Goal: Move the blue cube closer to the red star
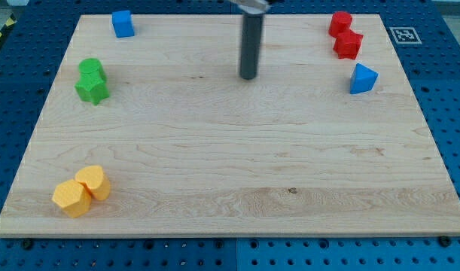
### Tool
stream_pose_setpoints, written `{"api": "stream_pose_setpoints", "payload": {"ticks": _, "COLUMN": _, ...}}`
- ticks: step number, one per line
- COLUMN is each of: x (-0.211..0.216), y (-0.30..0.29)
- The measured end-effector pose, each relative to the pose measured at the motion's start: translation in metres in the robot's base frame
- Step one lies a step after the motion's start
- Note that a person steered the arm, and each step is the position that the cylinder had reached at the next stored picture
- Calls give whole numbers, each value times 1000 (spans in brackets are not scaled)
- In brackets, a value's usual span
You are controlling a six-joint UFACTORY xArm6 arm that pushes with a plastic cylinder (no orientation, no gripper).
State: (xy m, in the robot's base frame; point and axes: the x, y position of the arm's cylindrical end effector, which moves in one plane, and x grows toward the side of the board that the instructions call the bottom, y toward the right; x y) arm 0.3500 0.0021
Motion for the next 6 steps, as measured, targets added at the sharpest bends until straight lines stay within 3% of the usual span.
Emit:
{"api": "stream_pose_setpoints", "payload": {"ticks": 3, "x": -58, "y": -217}}
{"api": "stream_pose_setpoints", "payload": {"ticks": 4, "x": -94, "y": -272}}
{"api": "stream_pose_setpoints", "payload": {"ticks": 5, "x": -124, "y": -281}}
{"api": "stream_pose_setpoints", "payload": {"ticks": 6, "x": -125, "y": -281}}
